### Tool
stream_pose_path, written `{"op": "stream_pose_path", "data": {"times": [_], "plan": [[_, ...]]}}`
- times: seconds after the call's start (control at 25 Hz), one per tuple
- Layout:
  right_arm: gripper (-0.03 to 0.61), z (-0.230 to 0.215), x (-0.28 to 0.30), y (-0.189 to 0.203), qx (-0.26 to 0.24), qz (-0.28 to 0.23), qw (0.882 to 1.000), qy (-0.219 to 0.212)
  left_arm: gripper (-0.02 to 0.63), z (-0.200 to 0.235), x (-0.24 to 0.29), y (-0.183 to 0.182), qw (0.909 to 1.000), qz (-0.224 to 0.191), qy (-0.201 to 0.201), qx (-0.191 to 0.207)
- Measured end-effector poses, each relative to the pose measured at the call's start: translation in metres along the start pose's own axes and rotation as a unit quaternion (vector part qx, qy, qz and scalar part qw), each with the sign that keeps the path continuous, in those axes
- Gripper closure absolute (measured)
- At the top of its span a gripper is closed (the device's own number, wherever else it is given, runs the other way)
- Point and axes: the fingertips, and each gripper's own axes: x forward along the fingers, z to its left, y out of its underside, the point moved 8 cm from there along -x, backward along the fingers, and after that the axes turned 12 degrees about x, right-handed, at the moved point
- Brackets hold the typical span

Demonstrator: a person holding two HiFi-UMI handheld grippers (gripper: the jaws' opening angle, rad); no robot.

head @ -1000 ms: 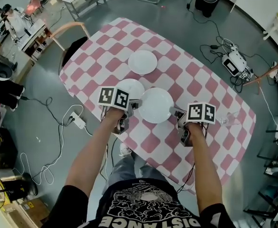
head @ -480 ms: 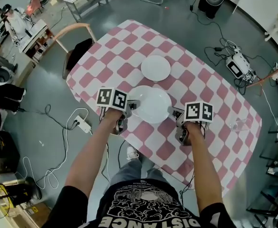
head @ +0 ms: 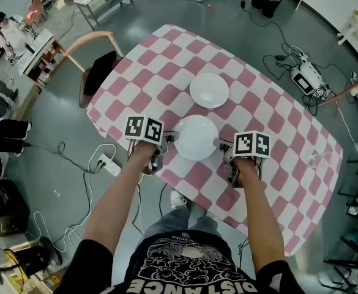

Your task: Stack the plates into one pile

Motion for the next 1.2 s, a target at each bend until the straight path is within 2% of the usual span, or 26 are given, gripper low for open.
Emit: {"op": "stream_pose_path", "data": {"times": [0.32, 0.56, 0.76, 0.84, 1.2], "plan": [[0.535, 0.002, 0.005, -0.003, 0.007, -0.023, 1.0, 0.012, 0.565, 0.007, 0.004, -0.001, 0.9997, 0.013, 0.016, 0.008], [0.528, 0.004, 0.004, -0.001, -0.015, -0.035, 0.999, 0.032, 0.554, 0.004, 0.003, 0.0, 0.9995, 0.011, 0.005, 0.03], [0.477, 0.005, 0.002, -0.002, -0.033, -0.044, 0.998, 0.044, 0.526, 0.002, 0.002, 0.001, 0.9994, 0.008, 0.001, 0.033], [0.476, 0.005, 0.001, -0.002, -0.042, -0.047, 0.997, 0.05, 0.522, 0.003, 0.0, 0.002, 0.9993, 0.008, -0.002, 0.036], [0.463, 0.012, -0.008, -0.002, -0.055, -0.063, 0.995, 0.048, 0.508, 0.001, -0.01, -0.002, 0.9984, -0.006, -0.017, 0.054]]}}
